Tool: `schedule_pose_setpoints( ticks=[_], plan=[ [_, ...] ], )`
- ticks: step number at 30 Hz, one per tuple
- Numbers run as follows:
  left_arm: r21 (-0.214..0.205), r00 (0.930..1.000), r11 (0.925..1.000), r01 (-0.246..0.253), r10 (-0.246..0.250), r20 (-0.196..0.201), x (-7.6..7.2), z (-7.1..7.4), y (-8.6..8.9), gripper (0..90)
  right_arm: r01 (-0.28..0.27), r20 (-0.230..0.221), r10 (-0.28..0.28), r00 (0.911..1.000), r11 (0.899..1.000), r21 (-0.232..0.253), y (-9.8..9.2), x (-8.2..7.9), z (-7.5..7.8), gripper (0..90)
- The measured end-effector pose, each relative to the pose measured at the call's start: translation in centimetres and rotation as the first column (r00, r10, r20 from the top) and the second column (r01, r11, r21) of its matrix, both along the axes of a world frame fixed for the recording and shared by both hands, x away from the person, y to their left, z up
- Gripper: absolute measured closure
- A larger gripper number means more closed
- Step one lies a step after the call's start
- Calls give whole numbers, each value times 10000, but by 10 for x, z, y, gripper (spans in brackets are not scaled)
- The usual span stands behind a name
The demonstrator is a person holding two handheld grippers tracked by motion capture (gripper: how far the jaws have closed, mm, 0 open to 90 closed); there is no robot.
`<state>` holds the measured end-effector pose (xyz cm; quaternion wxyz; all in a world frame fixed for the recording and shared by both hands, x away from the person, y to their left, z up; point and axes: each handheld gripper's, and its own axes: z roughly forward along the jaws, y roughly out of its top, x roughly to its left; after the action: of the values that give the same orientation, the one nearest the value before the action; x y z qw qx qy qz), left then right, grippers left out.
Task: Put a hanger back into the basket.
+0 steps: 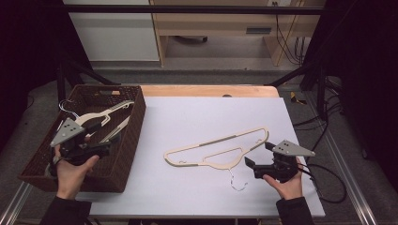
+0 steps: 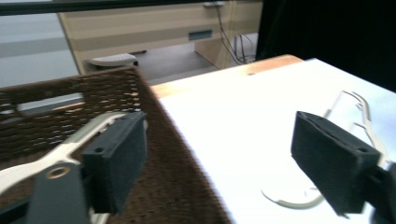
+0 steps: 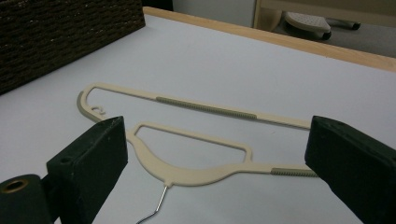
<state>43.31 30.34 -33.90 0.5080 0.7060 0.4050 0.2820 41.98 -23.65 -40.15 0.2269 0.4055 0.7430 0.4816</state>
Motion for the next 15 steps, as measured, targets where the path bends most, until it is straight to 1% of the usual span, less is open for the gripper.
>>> schedule_pose_setpoints(
  ticks=[1,3,5,8,11,12,15],
  plan=[
    [75,10000,10000,14,-14,-25,-1,-1,-6,147,-14,6,14,10000,10000,-9,0,0,0,62],
    [-62,9996,9997,231,-231,-143,-3,-4,-13,129,-85,8,85,10000,10000,1,0,0,0,62],
    [-115,9988,9990,426,-428,-224,-5,-7,-20,114,-89,4,89,10000,10000,-18,0,-1,-1,61],
    [-5,9969,9972,750,-750,-231,-7,-10,-30,112,-167,-24,167,9999,9998,49,1,-2,-1,61],
    [132,9921,9922,1240,-1237,-229,-9,-13,-42,111,-139,-49,139,9999,9999,5,2,-3,-2,60],
    [134,9898,9900,1406,-1402,-236,-10,-14,-45,111,-174,-56,173,9998,9998,-84,2,-3,-2,60],
    [191,9841,9841,1763,-1759,-237,-12,-18,-54,111,-170,-149,167,9998,9996,-206,4,-3,-4,61]
  ],
)
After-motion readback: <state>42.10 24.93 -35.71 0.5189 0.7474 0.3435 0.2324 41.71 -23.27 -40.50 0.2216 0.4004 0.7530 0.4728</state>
